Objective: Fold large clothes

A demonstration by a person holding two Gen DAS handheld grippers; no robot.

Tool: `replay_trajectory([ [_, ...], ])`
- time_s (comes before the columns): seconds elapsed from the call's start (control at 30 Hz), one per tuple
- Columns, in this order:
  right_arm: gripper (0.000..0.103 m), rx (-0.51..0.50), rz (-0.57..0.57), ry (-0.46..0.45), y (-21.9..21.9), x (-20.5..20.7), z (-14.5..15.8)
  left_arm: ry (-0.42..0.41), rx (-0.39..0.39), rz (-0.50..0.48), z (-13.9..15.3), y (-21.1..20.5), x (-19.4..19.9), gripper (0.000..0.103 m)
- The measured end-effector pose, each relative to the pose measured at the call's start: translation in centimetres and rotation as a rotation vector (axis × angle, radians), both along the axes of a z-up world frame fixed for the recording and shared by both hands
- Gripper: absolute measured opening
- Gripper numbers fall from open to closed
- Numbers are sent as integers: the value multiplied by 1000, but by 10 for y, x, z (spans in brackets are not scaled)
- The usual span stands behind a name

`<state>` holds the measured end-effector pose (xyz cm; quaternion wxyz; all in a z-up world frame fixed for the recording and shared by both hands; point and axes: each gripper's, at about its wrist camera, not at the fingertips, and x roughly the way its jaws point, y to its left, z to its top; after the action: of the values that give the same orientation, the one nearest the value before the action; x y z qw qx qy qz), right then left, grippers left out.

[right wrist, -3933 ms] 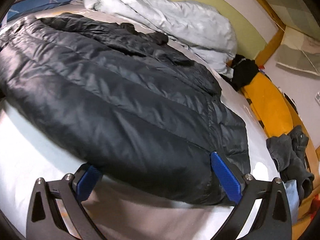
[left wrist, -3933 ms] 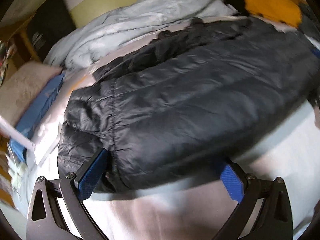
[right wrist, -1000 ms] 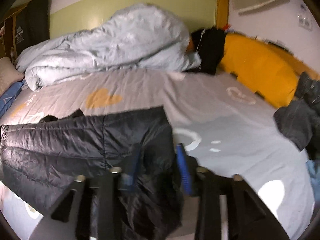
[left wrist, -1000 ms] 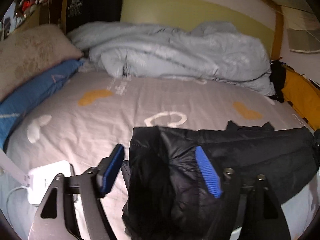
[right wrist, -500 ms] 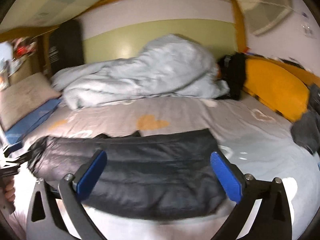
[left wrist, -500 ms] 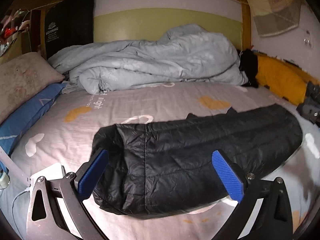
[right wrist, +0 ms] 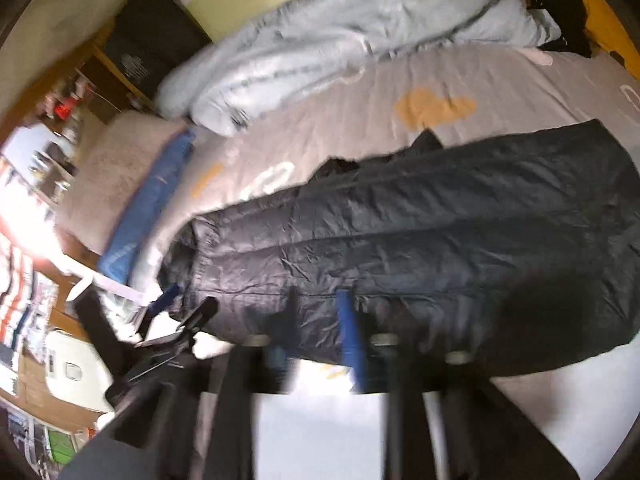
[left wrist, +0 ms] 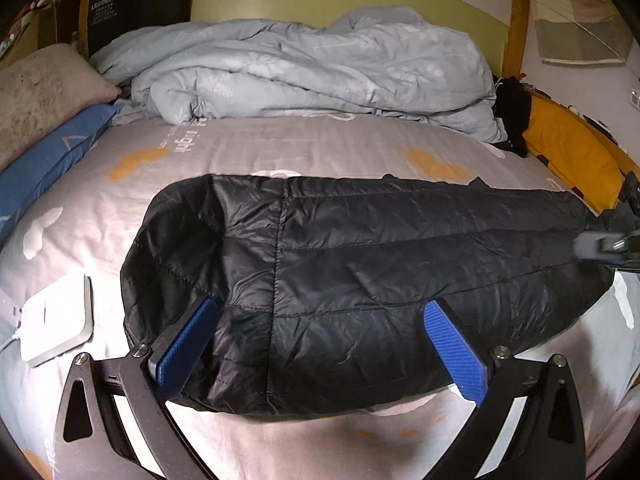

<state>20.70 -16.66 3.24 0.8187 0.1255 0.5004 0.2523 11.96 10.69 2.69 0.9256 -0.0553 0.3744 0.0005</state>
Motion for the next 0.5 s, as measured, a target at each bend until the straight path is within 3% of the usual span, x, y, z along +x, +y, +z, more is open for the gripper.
replay_trajectory([
  [0.13,13,-184,-50,-15,35,10,-18,92,-23,25,-17,4,4,103],
  [0.2,13,-237,-69,76,42,26,-46,110,-29,20,-23,4,2,103],
  [0.27,8,-273,-58,112,44,38,-70,96,10,14,-23,0,-1,103],
  [0.37,6,-344,-35,59,51,42,-92,80,66,-6,-22,-10,-2,103],
  [0.5,6,-387,-25,42,56,43,-91,93,110,2,-28,-16,2,103],
])
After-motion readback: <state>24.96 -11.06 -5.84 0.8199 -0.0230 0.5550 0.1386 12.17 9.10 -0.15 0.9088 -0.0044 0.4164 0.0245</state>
